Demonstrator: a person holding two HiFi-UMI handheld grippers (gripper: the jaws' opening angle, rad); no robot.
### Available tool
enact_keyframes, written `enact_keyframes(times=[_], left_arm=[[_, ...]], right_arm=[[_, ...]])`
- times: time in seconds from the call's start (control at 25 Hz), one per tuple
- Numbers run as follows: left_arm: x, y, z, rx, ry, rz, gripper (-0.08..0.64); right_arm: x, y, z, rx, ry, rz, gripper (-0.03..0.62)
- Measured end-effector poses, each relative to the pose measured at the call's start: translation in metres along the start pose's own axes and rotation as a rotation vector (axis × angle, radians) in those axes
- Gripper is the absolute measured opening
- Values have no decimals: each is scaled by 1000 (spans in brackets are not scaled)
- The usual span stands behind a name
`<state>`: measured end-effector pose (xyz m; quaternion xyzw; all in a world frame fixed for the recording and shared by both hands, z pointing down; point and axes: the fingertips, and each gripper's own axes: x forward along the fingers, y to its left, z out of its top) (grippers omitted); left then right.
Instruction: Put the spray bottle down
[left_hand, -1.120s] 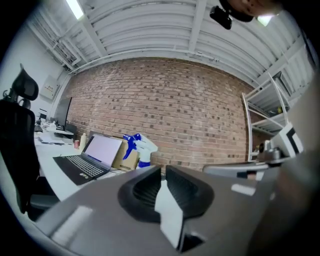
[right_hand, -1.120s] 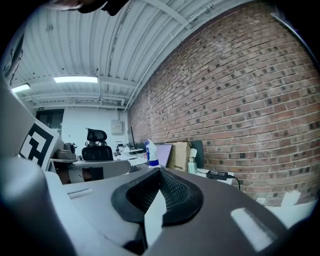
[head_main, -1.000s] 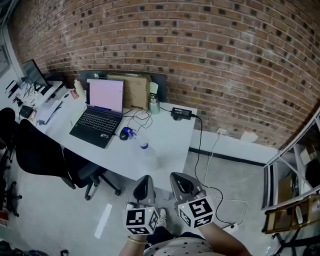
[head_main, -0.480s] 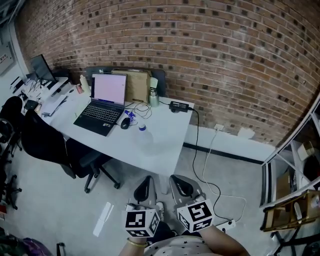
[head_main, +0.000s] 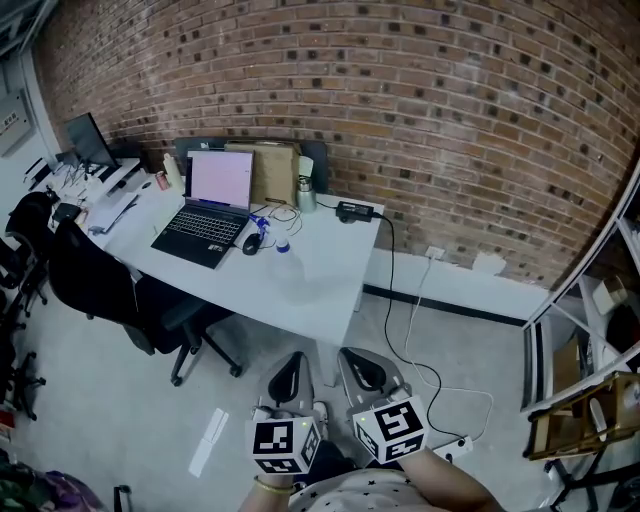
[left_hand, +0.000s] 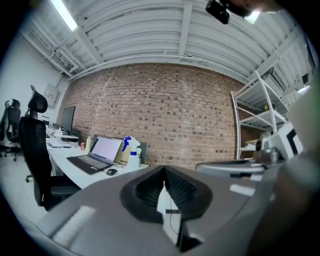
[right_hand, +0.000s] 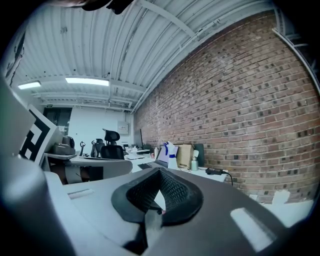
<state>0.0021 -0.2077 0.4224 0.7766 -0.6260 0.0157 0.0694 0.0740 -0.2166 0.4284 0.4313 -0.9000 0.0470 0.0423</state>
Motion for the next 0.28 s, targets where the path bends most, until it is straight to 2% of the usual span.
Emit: enact_keyframes(times=[0.28], left_arm=[[-3,1,0,2,2,-4,8]], right_arm=[[-2,4,2,-8,-8,4,-3]])
